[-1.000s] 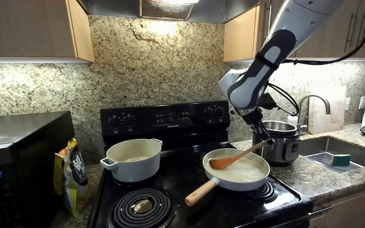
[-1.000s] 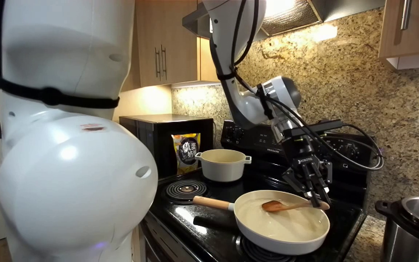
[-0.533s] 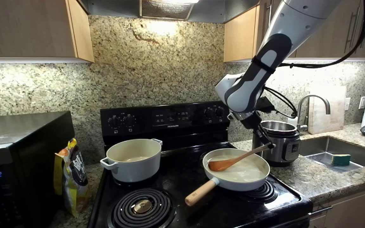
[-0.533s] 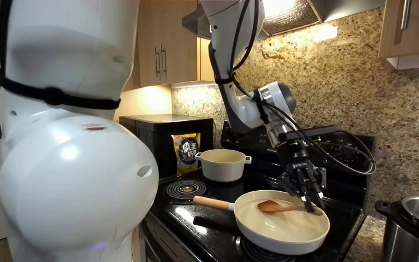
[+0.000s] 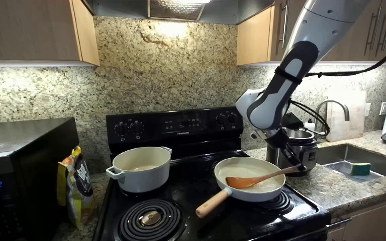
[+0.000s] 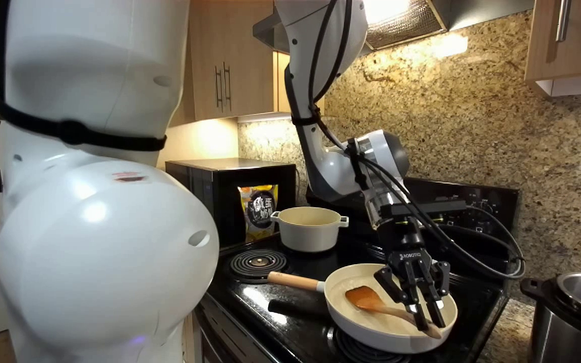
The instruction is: Use the wooden spatula to stir the pan
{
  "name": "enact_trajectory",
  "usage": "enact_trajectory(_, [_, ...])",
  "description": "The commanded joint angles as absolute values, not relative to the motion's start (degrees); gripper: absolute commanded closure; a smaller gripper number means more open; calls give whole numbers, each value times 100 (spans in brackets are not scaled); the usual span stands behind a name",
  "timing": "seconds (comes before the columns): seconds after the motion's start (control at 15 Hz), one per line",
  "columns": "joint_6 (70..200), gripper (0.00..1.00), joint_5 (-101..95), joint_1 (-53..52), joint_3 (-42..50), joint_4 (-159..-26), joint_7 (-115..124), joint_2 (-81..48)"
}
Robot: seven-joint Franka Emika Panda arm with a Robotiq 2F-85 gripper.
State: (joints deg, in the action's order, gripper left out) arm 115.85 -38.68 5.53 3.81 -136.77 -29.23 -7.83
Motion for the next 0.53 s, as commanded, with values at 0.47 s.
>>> enact_trajectory(0.47, [11997, 90, -3781, 999, 926, -14279, -3148, -59])
